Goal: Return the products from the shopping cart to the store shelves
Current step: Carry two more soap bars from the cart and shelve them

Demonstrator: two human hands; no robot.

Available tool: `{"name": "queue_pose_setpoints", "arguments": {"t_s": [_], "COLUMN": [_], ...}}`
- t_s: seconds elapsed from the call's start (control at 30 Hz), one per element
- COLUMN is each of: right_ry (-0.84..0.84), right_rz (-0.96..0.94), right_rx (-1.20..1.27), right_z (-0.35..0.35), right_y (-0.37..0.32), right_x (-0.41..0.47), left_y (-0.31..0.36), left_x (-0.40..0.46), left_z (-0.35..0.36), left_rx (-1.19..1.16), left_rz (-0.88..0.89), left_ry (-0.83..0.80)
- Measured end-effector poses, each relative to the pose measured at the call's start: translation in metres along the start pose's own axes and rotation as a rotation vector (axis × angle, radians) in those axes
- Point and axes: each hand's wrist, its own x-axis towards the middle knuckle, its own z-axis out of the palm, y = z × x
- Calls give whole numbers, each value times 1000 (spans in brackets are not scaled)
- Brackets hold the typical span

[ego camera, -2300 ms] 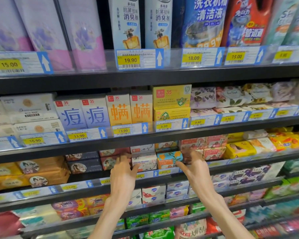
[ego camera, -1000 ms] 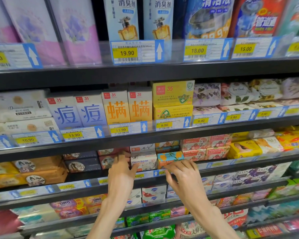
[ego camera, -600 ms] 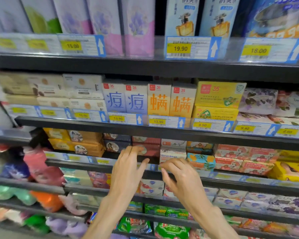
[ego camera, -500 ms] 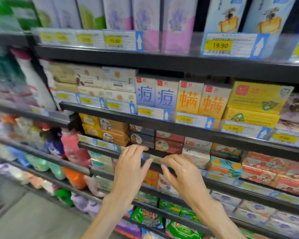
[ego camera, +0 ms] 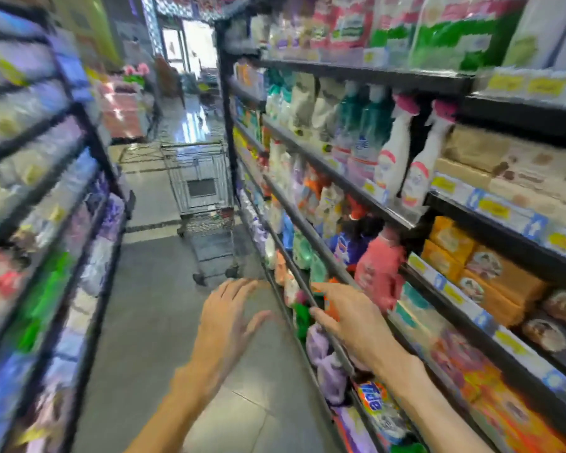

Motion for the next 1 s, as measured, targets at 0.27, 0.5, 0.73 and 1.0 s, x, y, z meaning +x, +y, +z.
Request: {"name": "queue_pose_setpoints", "arguments": {"t_s": [0.27, 0.5, 0.73, 1.0], "right_ry": [-73, -98, -156, -178], "right_rz": [-263, -331, -364, -402], "right_rx": [45, 62, 82, 75], "right_z": [97, 163, 244, 323], "right_y": [-114, -185, -201, -214], "right_x": [169, 295, 435, 630], "left_y": [-190, -318, -433, -565], "left_x": [21, 66, 153, 282], "left_z": [-51, -69, -54, -45], "left_rx": [106, 144, 192, 240], "left_rz": [-157, -233, -291, -367], "left_ry": [37, 24, 2, -18]}}
